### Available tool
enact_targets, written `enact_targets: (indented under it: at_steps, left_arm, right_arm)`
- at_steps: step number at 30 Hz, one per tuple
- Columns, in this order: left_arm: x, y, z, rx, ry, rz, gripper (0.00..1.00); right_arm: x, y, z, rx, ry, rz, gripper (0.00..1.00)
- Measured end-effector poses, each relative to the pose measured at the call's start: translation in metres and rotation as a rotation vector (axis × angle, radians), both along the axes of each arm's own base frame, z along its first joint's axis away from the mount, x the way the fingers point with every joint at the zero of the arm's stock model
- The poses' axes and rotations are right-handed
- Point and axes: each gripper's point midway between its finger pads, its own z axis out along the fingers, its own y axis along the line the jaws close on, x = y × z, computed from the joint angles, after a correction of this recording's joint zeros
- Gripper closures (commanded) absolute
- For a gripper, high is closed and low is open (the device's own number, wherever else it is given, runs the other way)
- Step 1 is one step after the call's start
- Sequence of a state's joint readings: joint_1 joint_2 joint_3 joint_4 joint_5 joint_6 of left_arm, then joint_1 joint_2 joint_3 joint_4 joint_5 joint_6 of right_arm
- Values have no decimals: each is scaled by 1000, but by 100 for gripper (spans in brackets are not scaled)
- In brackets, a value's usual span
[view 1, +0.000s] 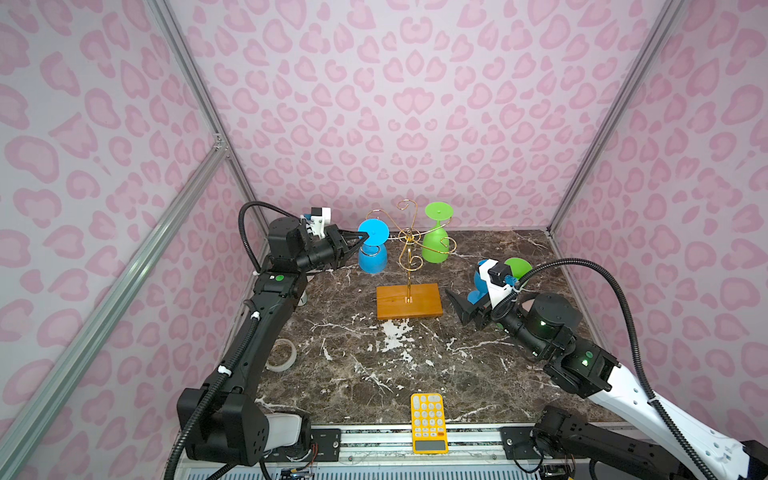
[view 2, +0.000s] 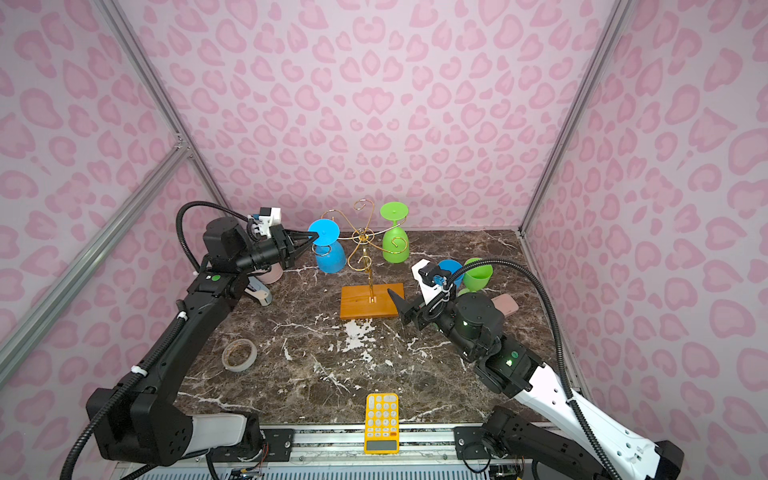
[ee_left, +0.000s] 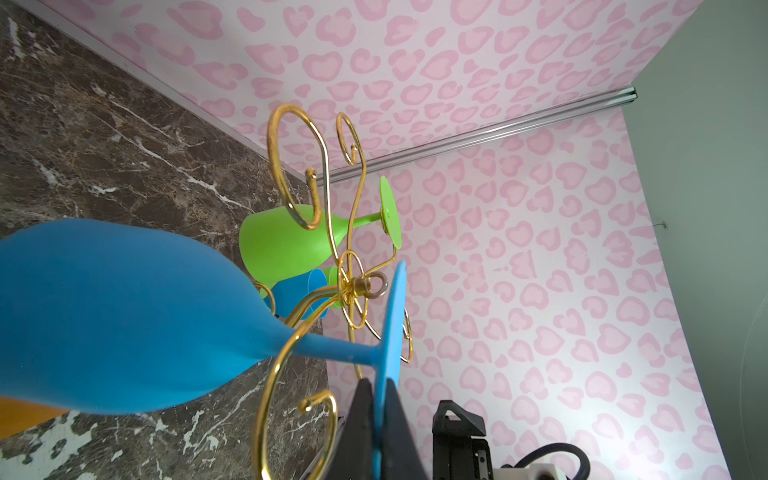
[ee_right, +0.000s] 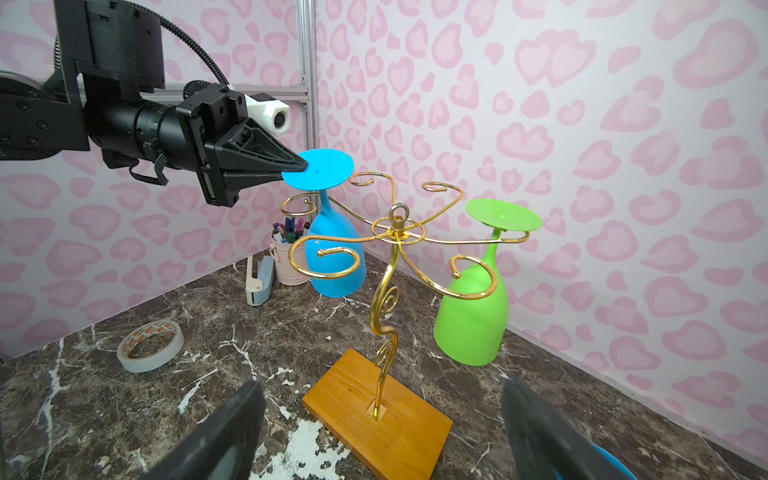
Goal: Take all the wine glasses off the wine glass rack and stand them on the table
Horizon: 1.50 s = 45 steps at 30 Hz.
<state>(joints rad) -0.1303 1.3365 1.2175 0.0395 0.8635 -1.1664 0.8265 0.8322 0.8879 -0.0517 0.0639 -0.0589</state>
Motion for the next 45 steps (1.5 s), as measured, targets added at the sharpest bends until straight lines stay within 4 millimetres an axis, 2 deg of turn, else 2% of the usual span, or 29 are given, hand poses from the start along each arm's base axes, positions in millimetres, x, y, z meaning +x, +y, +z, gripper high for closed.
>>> enact_targets:
  at_steps: [12,21,30,35,38,45]
  left_arm:
    - [-15,-9,14,-7,-45,-40,96]
    - [-26,-11,9,-8,-41,-64,96]
    - [-38,-21,10,-28,-20,-124,96]
    - [-47,-21,18,-35,-37,-146,96]
    - [-54,-21,22,-40,-40,-161,96]
    - [-84,-22,38,-54,-82,-228,96]
  right_arm:
    - [0,-2,1,12,6,-8,9]
    - [2,0,1,7,7,-7,9]
    - [6,10,-7,1,29,11,9]
    - [9,15,-1,10,23,21,9]
    - [7,17,1,18,23,34,8]
    - [4,21,4,49,35,66,9]
